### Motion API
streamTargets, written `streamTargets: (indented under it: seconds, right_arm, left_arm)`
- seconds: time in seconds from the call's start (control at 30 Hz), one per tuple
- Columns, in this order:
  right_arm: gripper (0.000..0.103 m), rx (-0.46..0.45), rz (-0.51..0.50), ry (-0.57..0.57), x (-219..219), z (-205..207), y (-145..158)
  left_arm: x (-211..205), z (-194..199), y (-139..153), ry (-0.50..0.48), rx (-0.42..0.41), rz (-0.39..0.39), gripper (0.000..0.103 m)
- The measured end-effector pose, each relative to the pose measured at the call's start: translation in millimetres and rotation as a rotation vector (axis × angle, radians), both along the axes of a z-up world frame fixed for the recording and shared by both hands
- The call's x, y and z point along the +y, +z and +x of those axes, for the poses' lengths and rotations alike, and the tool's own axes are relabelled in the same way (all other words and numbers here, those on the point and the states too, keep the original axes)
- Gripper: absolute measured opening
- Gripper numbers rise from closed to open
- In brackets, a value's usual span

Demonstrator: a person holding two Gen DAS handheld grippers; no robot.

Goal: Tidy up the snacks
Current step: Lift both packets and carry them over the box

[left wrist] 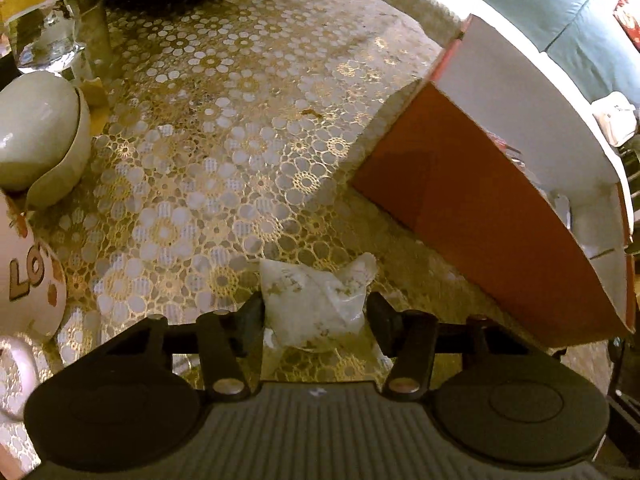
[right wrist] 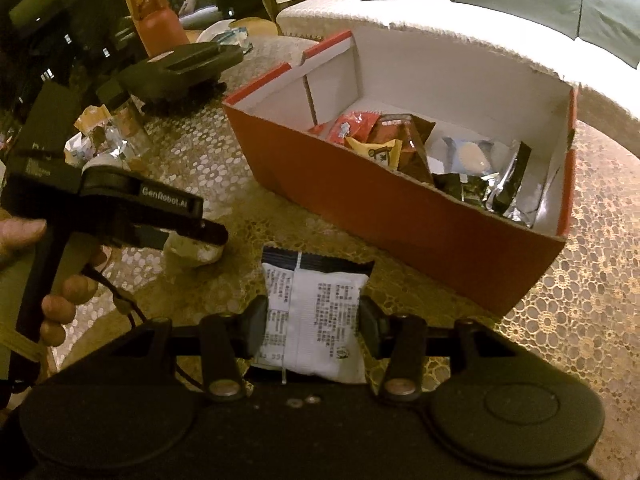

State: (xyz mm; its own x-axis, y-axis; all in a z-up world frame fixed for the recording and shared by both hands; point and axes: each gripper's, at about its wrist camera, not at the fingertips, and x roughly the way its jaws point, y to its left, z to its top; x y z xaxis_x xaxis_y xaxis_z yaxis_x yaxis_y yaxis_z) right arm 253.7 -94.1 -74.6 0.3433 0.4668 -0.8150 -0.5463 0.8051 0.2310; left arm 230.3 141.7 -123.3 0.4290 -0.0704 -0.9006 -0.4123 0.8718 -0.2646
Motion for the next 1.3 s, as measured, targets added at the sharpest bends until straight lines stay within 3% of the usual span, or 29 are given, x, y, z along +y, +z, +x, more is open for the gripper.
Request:
streamTargets:
  seconds: [0.53, 0.87, 1.07, 1.3]
  right_arm:
    - [0.047, -0.105, 0.051, -0.048, -30.8, -10.9, 54.3]
    - [0.047, -0.206, 0.064, -0.094, -46.9, 6.3, 90.8]
    - [0.047, -0.237, 0.064, -0.127, -48.0, 31.7, 98.9]
    - [0.047, -0.249, 0.029, -0.151, -44.1, 68.9, 95.6]
  left_arm:
    - [-48.0, -26.3, 86.4, -0.181, -0.172, 0.111, 0.055]
    - [-84.5, -4.3, 143.9, -0.314, -0.289, 0.233, 0.055]
    - [-95.1, 25.0, 151.5, -0.349, -0.295, 0.284, 0.055]
    - [-100.2, 62.3, 138.2, -0.371, -0.257, 0.301, 0.055]
